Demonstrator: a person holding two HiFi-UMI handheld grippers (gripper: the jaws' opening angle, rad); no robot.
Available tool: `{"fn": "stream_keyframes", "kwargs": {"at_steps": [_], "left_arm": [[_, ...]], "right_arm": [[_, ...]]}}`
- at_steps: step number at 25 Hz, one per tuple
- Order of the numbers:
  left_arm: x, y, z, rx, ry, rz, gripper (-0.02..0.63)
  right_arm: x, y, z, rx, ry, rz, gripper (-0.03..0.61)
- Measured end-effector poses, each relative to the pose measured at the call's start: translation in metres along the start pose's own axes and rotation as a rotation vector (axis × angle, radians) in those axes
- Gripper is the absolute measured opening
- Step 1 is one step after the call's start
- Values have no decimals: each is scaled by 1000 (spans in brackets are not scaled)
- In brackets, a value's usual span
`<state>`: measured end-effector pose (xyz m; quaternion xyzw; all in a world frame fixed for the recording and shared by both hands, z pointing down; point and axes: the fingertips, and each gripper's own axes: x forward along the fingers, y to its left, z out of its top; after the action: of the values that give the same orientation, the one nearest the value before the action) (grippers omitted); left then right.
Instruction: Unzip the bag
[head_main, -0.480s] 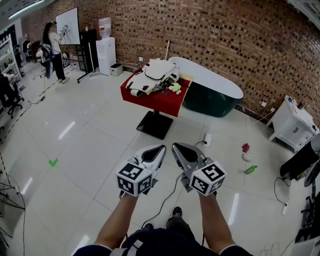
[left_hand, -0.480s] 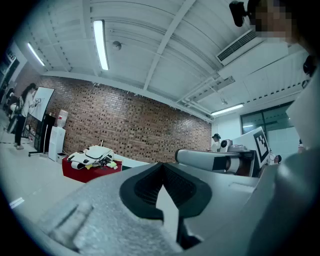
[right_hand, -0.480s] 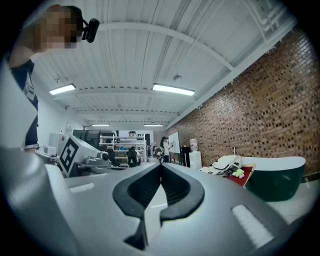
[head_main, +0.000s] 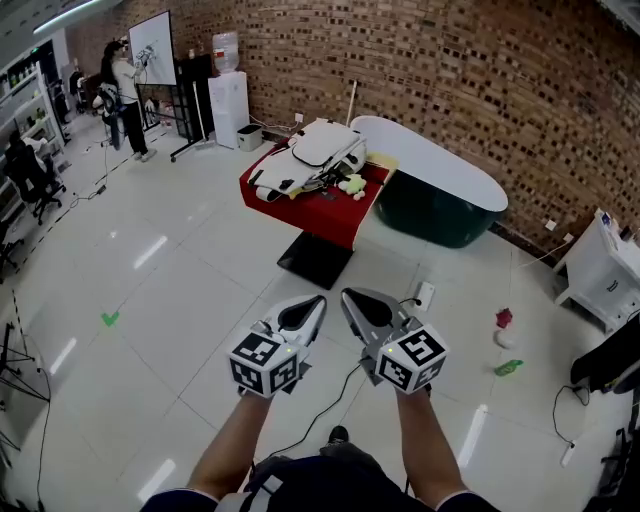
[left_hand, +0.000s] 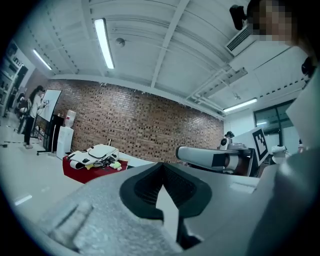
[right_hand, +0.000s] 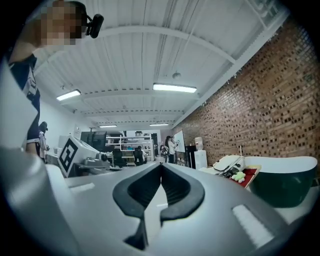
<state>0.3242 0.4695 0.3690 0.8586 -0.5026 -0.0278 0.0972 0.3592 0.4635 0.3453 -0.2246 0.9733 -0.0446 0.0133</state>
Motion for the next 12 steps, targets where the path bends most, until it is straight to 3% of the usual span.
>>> {"fn": "stream_keyframes", "kwargs": {"at_steps": [6, 12], "left_arm": [[49, 8, 5, 19, 14, 87, 2], [76, 23, -1, 19, 49, 123, 2]], "right_arm": [[-1, -55, 4, 5, 12, 64, 5], [10, -87, 1, 33, 0, 90, 5]]}}
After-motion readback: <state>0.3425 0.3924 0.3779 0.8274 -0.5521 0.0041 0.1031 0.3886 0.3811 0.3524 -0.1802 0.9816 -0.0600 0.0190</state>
